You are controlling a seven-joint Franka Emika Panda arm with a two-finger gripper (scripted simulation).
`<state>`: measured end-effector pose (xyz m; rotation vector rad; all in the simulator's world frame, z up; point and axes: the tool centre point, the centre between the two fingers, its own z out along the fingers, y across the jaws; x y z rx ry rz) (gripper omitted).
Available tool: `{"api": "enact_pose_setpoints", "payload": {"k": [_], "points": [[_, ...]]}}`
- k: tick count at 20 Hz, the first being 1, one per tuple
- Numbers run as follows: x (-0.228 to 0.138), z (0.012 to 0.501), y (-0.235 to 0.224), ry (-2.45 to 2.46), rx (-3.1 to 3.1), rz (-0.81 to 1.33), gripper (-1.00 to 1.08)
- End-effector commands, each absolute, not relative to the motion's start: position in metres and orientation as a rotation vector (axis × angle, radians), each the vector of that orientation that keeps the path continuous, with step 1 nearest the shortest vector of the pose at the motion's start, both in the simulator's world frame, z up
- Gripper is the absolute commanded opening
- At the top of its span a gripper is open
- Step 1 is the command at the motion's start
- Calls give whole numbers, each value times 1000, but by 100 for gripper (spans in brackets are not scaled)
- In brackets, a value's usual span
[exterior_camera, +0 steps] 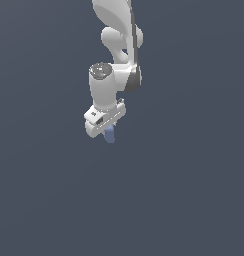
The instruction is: Pick up the object and move it to a goal position.
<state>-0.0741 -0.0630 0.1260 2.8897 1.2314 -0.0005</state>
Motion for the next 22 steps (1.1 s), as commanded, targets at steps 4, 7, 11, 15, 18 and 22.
{"api": "enact_pose_setpoints", "payload": {"k": [4,7,11,15,18,22], "points": [[-83,162,-48,1232,2889,1,-100],[-90,188,-37,1232,2888,0,-100],[-100,228,-21,1232,2888,0,-100],[-110,270,-3,1232,2888,-1,-100],[-117,301,9,1232,2888,-1,-100],[-126,341,26,1233,2888,-1,-100]]}}
